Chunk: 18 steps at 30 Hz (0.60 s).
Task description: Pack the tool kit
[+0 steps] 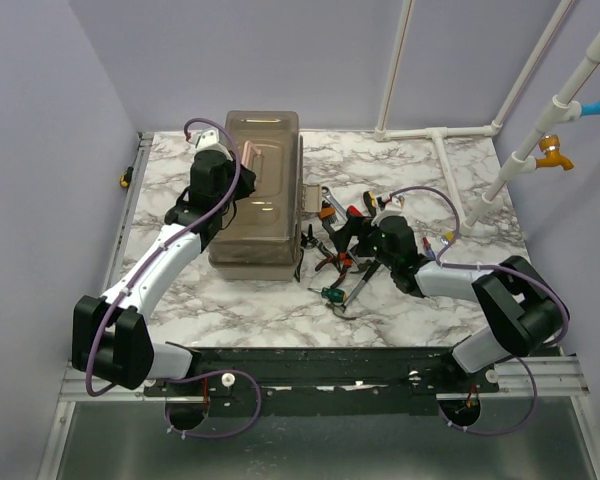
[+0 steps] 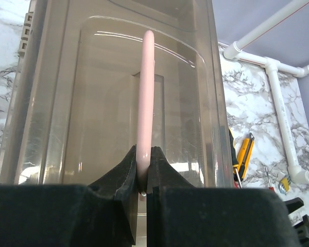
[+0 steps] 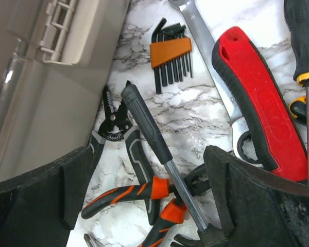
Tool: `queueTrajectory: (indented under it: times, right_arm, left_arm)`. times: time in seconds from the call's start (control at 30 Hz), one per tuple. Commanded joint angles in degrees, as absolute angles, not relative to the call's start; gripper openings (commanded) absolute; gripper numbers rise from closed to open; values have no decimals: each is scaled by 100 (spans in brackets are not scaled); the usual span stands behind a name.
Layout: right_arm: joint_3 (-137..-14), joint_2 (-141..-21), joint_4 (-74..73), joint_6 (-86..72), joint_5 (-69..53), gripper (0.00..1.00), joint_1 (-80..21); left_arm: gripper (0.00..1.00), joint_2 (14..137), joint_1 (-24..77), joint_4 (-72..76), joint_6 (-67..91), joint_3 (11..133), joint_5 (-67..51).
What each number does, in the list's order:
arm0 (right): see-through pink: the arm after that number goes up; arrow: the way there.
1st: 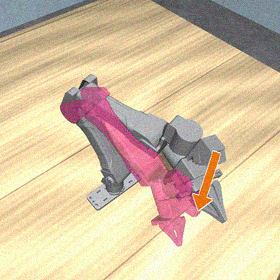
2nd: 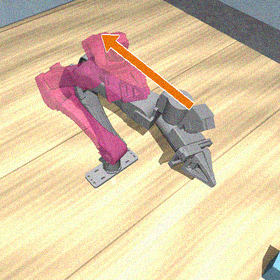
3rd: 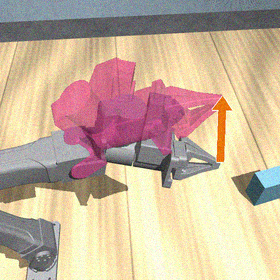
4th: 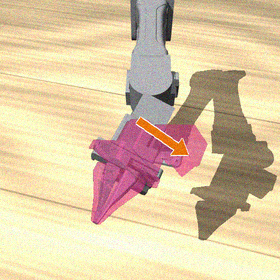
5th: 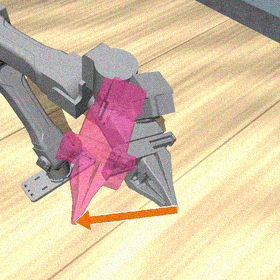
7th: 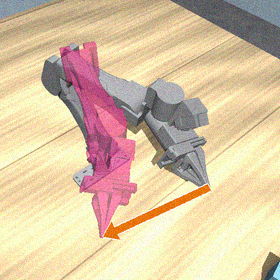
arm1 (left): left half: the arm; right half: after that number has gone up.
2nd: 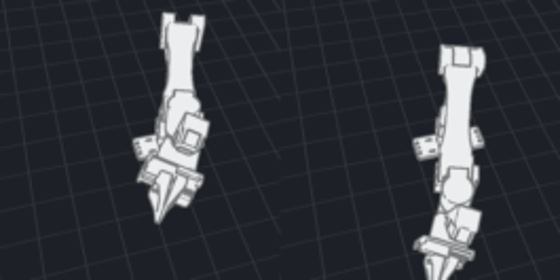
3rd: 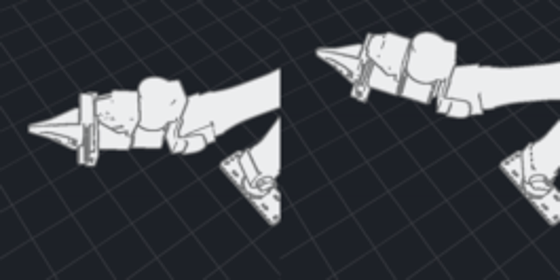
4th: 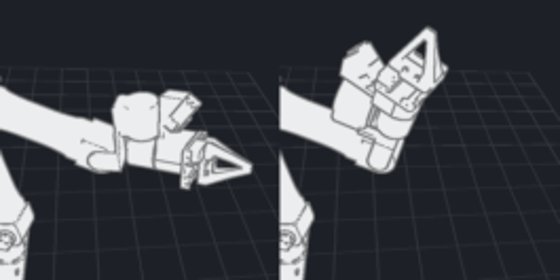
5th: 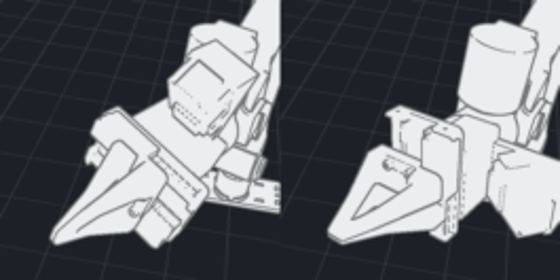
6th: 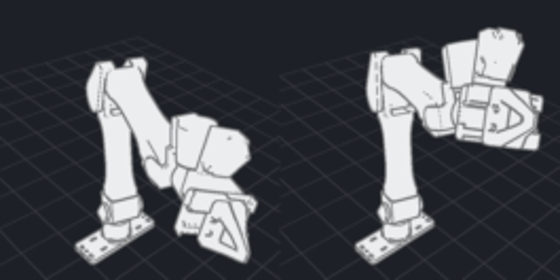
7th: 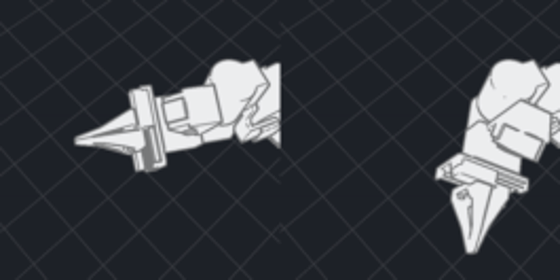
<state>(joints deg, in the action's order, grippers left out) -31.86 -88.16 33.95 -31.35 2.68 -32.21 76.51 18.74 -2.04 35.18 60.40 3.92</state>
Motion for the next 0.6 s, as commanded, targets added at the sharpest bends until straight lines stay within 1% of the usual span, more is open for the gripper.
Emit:
queueTrajectory:
  times: [0.0, 0.17, 0.27, 0.37, 0.47, 0.57]
  right_arm:
    - [-3127, -8544, 3357, -2949, 489, 100, -3295]
    - [-3101, -8505, 3513, -3115, 332, 99, -3296]
    - [-3058, -8269, 3451, -3077, 301, 99, -3289]
    - [-3032, -7991, 3293, -3012, 565, 100, -3285]
    - [-3350, -7878, 2808, -3050, 686, 100, -3287]
    - [-3834, -7939, 2346, -3258, 520, 100, -3287]
  left_arm:
    - [0, 7489, 1942, 218, 3588, 6396, 324]
    - [0, 7443, 1951, 60, 3478, 6719, -180]
    - [0, 7382, 1951, -240, 3289, 6965, -157]
    - [0, 7233, 1900, -316, 3183, 6990, -47]
    - [0, 7051, 1716, -255, 3306, 6884, -149]
    - [0, 6882, 1411, -89, 3564, 6721, -461]
